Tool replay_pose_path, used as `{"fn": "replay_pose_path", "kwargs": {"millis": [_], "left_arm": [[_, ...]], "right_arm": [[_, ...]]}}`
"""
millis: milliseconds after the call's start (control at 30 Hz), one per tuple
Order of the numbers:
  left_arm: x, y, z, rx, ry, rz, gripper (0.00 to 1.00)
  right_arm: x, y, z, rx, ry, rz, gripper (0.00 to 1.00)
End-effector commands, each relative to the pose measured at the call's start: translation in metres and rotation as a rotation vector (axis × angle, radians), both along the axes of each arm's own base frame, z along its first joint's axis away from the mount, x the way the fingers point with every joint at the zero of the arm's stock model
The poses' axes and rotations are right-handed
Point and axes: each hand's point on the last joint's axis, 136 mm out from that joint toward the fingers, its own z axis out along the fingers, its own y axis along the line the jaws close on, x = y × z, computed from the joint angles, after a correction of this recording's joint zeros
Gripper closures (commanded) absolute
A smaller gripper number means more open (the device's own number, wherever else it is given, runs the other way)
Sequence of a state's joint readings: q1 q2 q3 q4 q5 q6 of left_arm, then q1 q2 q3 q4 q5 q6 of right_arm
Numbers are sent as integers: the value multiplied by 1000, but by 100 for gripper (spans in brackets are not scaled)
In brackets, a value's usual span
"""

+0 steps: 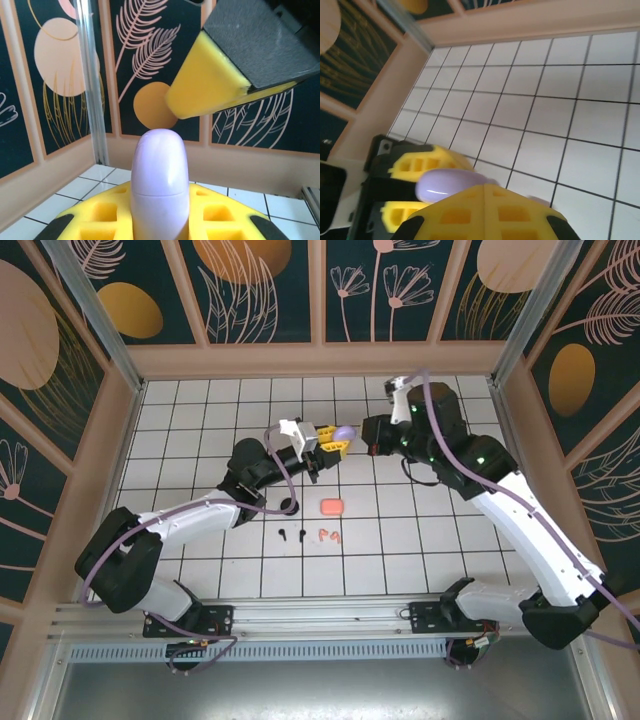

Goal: Insert the wireless bluetooth earbuds into the charging case

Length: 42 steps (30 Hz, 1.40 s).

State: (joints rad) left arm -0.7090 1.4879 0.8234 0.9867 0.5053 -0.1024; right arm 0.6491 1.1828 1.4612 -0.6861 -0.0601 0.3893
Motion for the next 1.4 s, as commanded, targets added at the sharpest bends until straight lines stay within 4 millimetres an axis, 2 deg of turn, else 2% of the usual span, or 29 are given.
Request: {"fn": "replay_pose_path", "kwargs": {"millis": [0,67,167,200,267,367,500,600,733,900,1033,1267,1367], "left_arm": [[14,1,10,-49,36,42,100],[23,-4,-3,-20,106,51,100],[39,-11,-29,-5,274,72,100],[45,-13,-39,-4,337,86,100],[57,-17,-57,-2,452,112,100],[76,-30,-94,16,666,152,100],[91,-51,-142,52,887,184,100],[99,-62,-171,43,1014,206,100],[108,-67,-200,10,1140,254,100],[118,-81,-240,55,1271,299,100],[123,-87,-256,57,1327,321,100],[125,-89,-286,75,1404,356,91],[125,-90,-293,90,1416,366,85]], "right_arm": [[16,-21,10,78,-33,-146,93],[23,-37,1,78,-29,-233,88],[27,-61,-27,73,8,-342,83],[25,-65,-37,72,21,-362,76],[28,-85,-57,79,50,-429,70],[26,-99,-84,91,91,-469,61],[26,-109,-103,90,118,-495,51],[27,-110,-108,79,124,-492,47],[29,-111,-111,72,126,-484,45],[28,-110,-113,75,132,-467,45],[26,-108,-115,75,136,-454,44],[22,-109,-114,81,136,-450,44],[21,-110,-113,80,135,-450,44]]}}
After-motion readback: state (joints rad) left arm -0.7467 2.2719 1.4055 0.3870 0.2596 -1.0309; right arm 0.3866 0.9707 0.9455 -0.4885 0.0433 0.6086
